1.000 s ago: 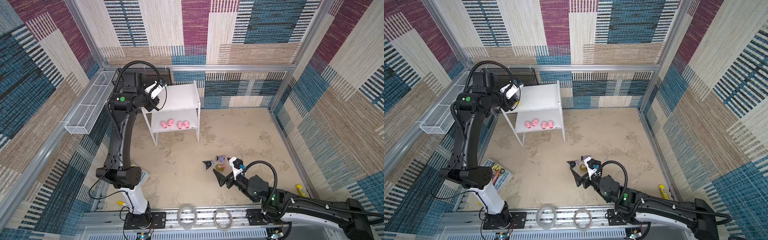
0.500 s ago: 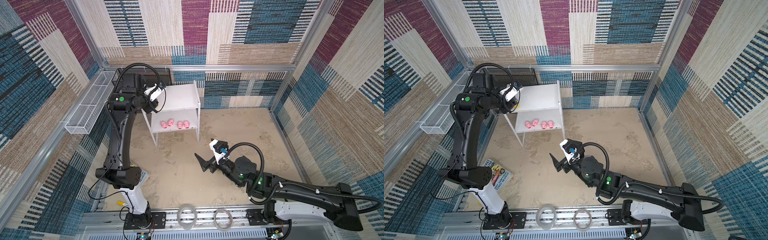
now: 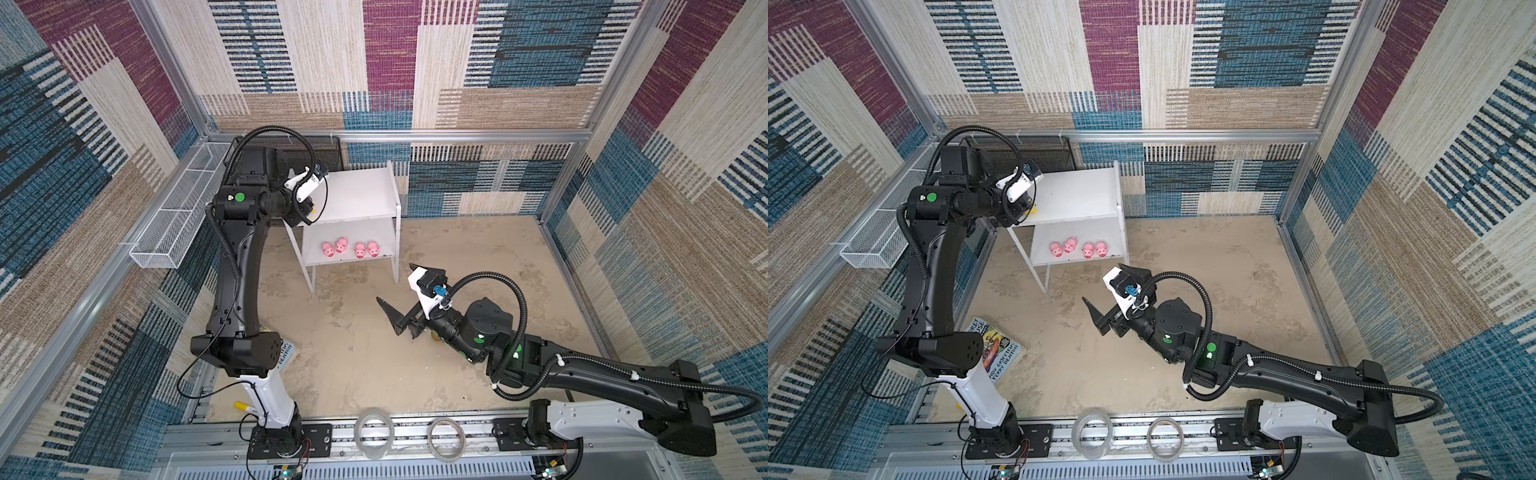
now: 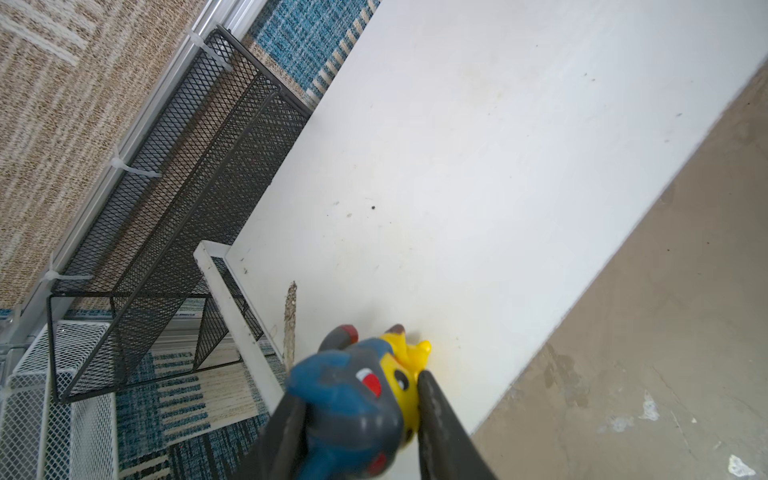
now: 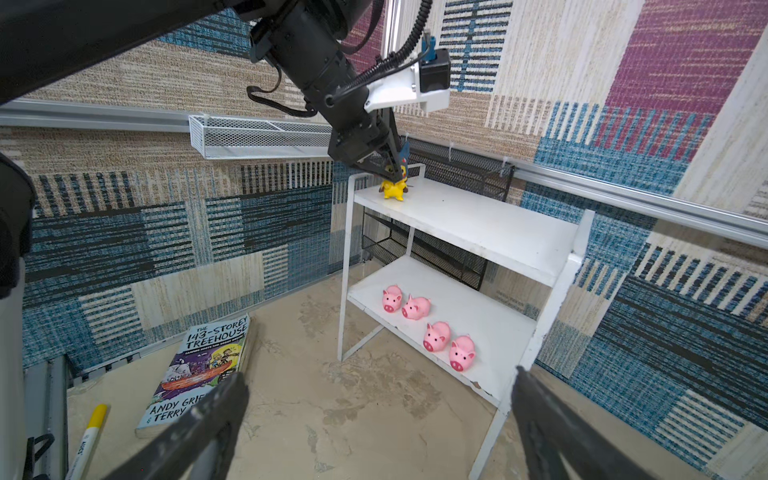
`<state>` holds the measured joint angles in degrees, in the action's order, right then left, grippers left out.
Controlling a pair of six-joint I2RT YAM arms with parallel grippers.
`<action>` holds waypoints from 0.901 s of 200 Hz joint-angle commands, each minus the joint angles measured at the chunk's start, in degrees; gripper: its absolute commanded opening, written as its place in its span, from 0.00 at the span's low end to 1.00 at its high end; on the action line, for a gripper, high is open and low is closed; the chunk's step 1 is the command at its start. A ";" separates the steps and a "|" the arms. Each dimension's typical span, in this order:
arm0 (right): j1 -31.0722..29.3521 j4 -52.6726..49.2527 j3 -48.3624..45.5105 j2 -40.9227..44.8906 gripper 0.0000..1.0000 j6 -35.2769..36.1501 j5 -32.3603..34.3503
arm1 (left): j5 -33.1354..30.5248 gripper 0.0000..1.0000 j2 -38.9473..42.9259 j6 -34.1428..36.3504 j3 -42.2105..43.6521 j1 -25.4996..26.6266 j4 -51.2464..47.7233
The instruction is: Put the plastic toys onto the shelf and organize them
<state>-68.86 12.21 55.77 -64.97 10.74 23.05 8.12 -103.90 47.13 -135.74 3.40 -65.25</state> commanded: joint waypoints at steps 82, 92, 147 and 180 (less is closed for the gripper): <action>0.02 0.10 -1.71 0.11 1.00 -2.90 -0.09 | 2.12 0.27 -1.55 0.94 -1.20 -1.20 -0.27; -0.08 0.10 -1.97 0.07 1.00 -3.22 0.04 | 2.14 0.28 -1.57 0.88 -1.20 -1.29 -0.09; 0.00 -0.01 -2.09 -0.53 1.00 -3.13 0.51 | 3.40 0.37 -1.88 0.33 -1.10 -1.61 -0.01; -0.03 0.19 -1.98 -1.00 1.00 -2.93 0.51 | 3.75 0.44 -2.02 -0.09 -1.33 -1.60 0.05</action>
<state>-68.86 11.70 53.67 -65.67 7.97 23.16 11.05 -105.51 47.07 -136.70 1.89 -64.79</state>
